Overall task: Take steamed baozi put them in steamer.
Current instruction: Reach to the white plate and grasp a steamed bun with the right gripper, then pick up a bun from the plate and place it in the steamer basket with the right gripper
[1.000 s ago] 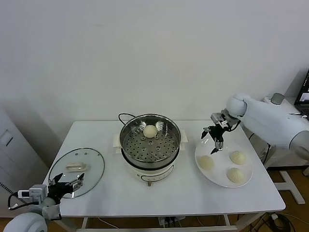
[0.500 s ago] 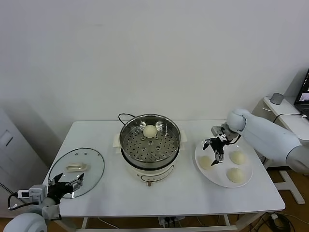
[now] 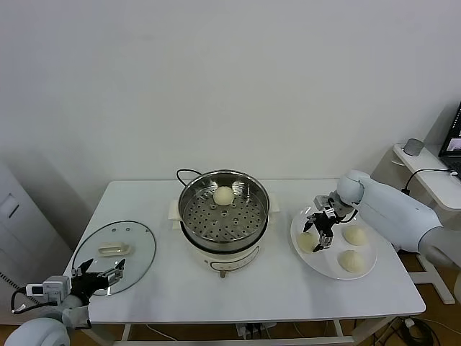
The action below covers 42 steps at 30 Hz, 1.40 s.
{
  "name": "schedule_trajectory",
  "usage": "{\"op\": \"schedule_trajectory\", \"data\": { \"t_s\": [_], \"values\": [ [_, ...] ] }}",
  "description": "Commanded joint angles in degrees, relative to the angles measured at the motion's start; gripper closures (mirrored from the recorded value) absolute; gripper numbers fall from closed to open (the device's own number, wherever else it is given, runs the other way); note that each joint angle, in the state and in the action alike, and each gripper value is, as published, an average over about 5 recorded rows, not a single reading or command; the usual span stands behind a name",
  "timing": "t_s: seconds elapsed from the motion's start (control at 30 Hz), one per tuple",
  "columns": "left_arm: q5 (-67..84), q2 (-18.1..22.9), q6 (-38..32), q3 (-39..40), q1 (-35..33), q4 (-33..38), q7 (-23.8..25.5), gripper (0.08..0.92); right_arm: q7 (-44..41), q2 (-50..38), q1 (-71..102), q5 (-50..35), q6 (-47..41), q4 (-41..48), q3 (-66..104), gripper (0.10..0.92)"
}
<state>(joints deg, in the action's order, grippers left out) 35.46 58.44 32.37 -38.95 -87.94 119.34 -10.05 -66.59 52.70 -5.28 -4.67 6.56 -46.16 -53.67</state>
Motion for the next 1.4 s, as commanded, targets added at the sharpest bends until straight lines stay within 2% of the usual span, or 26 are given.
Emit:
{"op": "schedule_trajectory", "data": {
  "t_s": [0.03, 0.23, 0.4, 0.63, 0.8, 0.93, 1.17, 1.4],
  "values": [
    [0.0, -0.1, 0.0, 0.0, 0.0, -0.2, 0.0, 0.177, 0.0, 0.3, 1.3, 1.0, 0.0, 1.0, 2.0, 0.430],
    [0.0, 0.0, 0.0, 0.0, 0.0, -0.2, 0.0, 0.177, -1.3, 0.3, 0.5, 1.0, 0.5, 0.8, 1.8, 0.494],
    [0.0, 0.1, 0.2, 0.0, 0.0, -0.2, -0.1, 0.177, -3.3, -1.0, -4.3, -1.5, 0.2, -0.9, -1.8, 0.507],
    [0.0, 0.2, 0.3, -0.1, 0.0, -0.3, -0.2, 0.177, -7.1, -2.5, -23.0, -12.0, -2.8, -6.5, -16.1, 0.508],
    [0.0, 0.1, 0.1, -0.1, 0.0, -0.5, -0.2, 0.177, -7.0, -1.5, -33.9, -22.9, -7.7, -10.3, -24.3, 0.508],
    [0.0, 0.2, 0.1, 0.1, 0.2, -0.6, -0.2, 0.177, -6.8, -0.2, -40.2, -28.0, -11.4, -13.3, -27.5, 0.508],
    [0.0, 0.0, 0.2, 0.5, 0.9, -0.7, -0.2, 0.177, -3.9, 4.0, -44.6, -36.7, -18.5, -17.4, -29.4, 0.508],
    [0.1, -0.1, 0.2, 0.6, 1.1, -0.7, -0.3, 0.177, 4.4, 10.2, -41.5, -43.9, -24.5, -19.4, -28.2, 0.508]
  ]
}}
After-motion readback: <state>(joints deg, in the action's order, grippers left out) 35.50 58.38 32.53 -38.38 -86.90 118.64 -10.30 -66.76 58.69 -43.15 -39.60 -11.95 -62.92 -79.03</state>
